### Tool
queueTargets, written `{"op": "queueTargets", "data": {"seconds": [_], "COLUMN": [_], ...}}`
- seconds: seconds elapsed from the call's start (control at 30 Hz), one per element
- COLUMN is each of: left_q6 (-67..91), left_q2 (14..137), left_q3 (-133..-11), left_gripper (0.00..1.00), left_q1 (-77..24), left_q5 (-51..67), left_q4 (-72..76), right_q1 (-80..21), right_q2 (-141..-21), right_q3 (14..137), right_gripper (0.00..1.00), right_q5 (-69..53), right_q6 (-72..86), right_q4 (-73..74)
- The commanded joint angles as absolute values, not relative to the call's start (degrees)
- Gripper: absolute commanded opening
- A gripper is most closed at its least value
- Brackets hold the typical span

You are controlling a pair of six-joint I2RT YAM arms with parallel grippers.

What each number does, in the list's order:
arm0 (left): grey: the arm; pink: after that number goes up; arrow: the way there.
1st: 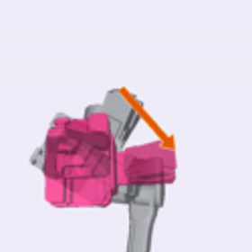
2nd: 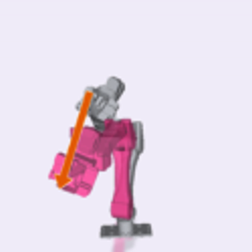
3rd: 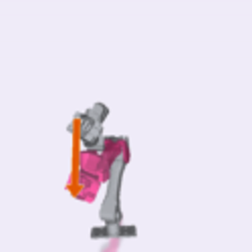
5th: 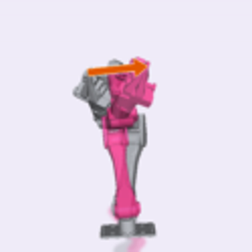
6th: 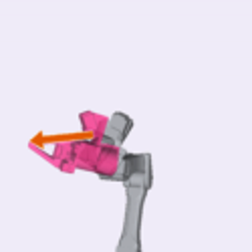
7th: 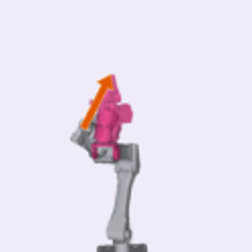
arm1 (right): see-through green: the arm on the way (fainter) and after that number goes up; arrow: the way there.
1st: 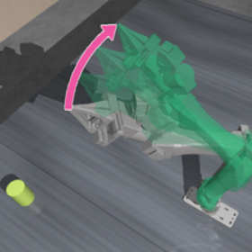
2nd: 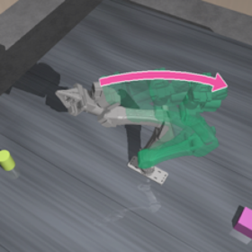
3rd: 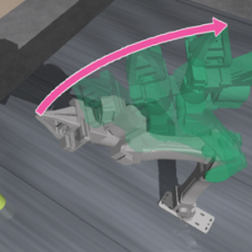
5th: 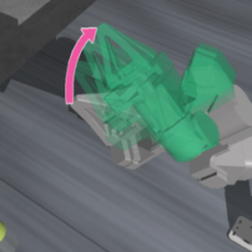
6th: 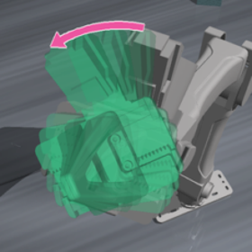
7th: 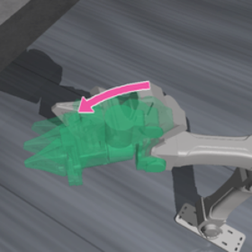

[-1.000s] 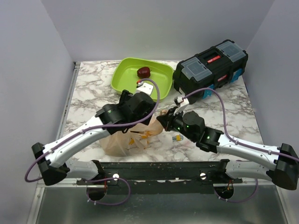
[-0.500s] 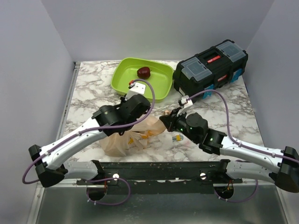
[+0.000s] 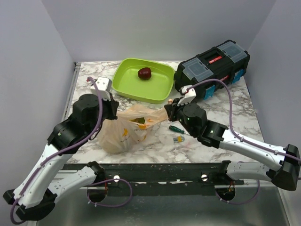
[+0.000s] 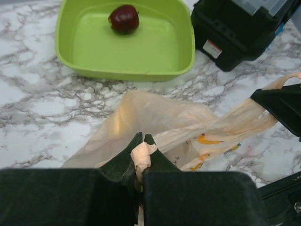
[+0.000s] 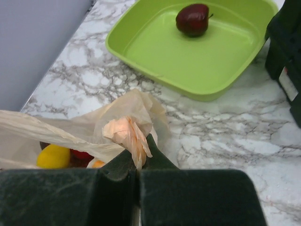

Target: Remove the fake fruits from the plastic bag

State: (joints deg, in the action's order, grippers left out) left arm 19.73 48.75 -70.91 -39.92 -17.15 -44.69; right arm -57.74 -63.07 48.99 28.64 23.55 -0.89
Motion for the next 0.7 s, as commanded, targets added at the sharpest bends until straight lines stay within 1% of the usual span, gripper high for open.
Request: {"op": "queueTargets", "data": {"seconds": [0.0,0.23,0.43,0.67], "left_q6": [14.44,8.37,6.34,5.41], "left_q2": [44.26,42.14,44.14,46.51], "left_q3": [-74.72,-77.13,-79.49,-78.23], "left_gripper": [0.0,0.0,0.0,0.0], "left_q1": [-37.82,-36.82,-34.29,-29.54], "left_q5": [-17.61,-25.58,-29.32,-26.0], "left_q4": [-41.04,-38.48,-36.1,-33.22], "right_q1": [-55.92,-54.13,-52.43,-52.38], "right_q2": [-66.58,-75.33,-80.94,-83.1], "right_q3": [57.25,74.15,85.02,88.4], "right_gripper": [0.01,0.01,0.01,0.02], "right_q5": [34.81,43.25,39.53,36.95], "right_q6": [17.83,8.18,3.62,3.21], "right_q4": [5.36,10.89,11.34,11.49]}}
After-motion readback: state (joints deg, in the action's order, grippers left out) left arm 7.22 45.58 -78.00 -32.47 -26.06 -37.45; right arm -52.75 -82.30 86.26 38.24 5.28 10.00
